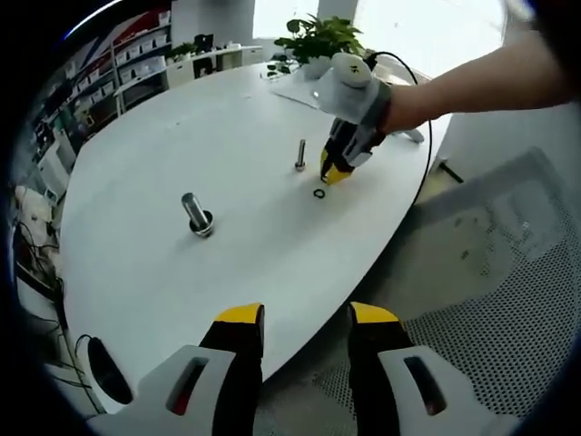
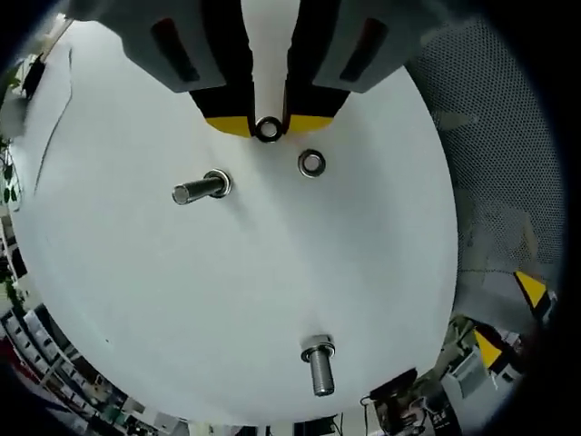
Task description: Place the washer onto the threaded stud by aligning its center hole with the stud, sliding it down to the base, and recovering from edge contact or off-axis alignment until the washer reaches the visible bottom stop.
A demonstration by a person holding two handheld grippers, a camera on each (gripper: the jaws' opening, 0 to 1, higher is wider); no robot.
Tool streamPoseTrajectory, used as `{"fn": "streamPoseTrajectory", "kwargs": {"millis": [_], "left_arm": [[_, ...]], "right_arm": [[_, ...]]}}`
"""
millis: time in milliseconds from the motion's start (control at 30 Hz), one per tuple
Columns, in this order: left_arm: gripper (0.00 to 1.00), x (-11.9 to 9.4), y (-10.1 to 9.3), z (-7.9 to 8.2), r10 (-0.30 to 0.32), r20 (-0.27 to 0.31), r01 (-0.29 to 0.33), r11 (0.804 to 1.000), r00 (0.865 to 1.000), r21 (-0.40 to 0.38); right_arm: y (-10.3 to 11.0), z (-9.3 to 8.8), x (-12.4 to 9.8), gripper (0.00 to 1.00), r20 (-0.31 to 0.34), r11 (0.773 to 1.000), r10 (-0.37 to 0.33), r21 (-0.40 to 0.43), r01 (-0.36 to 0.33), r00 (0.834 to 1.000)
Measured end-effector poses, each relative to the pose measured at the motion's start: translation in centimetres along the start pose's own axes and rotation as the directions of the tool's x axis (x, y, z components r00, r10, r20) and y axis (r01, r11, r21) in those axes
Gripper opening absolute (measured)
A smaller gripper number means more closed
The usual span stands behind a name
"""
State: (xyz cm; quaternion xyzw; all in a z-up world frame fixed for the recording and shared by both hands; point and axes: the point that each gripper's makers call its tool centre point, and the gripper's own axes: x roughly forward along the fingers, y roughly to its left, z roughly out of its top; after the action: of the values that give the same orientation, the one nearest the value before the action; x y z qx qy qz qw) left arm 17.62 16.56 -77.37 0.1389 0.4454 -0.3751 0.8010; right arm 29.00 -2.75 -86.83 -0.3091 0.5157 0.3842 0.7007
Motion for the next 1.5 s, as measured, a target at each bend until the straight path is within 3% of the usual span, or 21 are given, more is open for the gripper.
{"fn": "streamPoseTrajectory", "kwargs": {"millis": [267, 967, 1500], "left_arm": [[0.35, -0.1, 0.1, 0.1, 0.003, 0.005, -0.003, 1.0, 1.0, -0.001], [0.35, 0.0, -0.4, 0.3, -0.01, 0.009, 0.01, 1.0, 1.0, 0.015], [0.35, 0.1, -0.8, 0.4, -0.025, 0.01, 0.025, 0.999, 1.0, 0.024]], "right_arm": [[-0.4, 0.4, -1.2, 0.14, 0.029, 0.997, 0.005, 0.074, -0.007, 1.0], [-1.3, 1.6, -4.5, 0.14, 0.066, 0.994, -0.033, 0.108, 0.026, 0.997], [-2.1, 4.0, -5.8, 0.14, 0.098, 0.991, -0.064, 0.122, 0.052, 0.993]]}}
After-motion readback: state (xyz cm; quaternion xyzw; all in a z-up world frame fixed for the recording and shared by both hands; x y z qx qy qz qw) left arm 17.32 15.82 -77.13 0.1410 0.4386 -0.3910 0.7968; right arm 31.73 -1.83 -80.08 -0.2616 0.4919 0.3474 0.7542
